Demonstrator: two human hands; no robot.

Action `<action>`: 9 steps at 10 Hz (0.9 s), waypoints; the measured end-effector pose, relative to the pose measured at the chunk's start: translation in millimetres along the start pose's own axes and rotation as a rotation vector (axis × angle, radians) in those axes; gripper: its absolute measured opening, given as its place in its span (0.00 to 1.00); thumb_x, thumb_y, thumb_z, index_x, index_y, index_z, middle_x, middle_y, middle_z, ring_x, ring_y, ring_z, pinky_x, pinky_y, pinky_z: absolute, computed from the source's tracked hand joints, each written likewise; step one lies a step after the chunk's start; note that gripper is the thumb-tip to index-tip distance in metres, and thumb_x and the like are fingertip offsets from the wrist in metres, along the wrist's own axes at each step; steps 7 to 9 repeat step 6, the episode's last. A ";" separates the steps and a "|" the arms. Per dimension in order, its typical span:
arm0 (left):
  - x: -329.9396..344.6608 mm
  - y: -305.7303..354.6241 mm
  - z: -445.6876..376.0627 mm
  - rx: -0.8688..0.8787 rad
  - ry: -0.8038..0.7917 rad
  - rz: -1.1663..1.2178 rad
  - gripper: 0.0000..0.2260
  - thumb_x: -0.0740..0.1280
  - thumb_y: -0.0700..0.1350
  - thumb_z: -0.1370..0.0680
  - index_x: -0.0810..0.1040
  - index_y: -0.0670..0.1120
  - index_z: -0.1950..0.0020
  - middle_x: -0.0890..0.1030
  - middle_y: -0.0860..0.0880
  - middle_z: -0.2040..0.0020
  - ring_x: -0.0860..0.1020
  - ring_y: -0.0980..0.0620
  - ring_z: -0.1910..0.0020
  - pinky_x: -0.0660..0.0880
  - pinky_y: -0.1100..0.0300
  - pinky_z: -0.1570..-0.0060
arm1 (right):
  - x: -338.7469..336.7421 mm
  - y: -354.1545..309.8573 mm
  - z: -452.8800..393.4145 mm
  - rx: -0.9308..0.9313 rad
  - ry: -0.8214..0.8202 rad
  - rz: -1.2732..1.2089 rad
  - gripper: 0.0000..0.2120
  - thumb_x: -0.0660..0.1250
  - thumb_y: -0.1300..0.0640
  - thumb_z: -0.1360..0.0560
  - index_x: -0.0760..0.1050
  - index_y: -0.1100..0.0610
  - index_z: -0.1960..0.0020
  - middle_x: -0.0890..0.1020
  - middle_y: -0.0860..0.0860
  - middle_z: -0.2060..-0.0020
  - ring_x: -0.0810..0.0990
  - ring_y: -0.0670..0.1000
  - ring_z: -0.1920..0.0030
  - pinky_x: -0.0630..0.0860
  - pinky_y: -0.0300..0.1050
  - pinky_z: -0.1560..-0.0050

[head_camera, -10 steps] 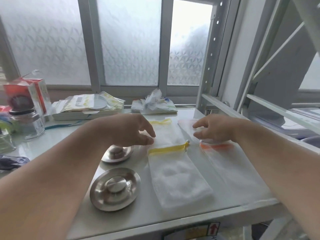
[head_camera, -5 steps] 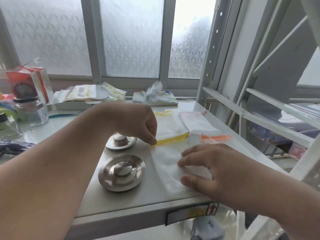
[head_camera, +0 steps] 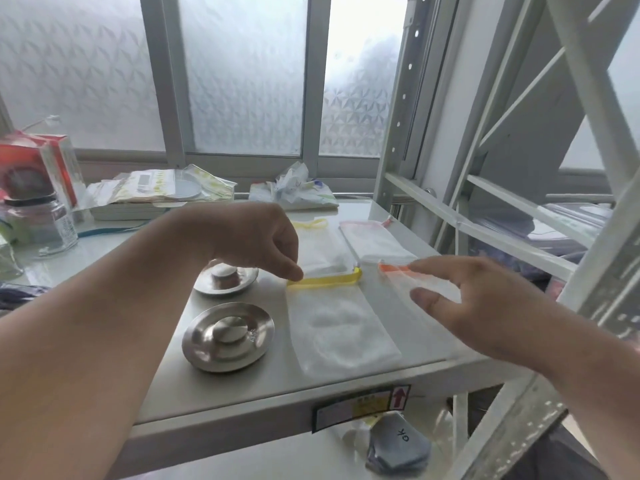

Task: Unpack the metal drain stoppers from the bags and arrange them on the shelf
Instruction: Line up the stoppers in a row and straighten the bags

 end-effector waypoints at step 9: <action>4.4 0.7 -1.7 -0.015 -0.029 0.004 0.07 0.80 0.63 0.28 0.88 0.61 0.58 0.84 0.59 0.66 0.79 0.57 0.65 0.77 0.55 0.60 | 26.9 14.3 -5.3 0.005 0.087 -0.092 0.25 0.66 0.37 0.21 0.78 0.43 0.27 0.79 0.40 0.28 0.74 0.45 0.26 0.66 0.42 0.28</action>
Point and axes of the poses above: each hand's wrist, its own z-axis away from the middle knuckle, its own x-axis out of the palm, y = z × x, the point moved 2 cm from there along -z, towards the middle knuckle
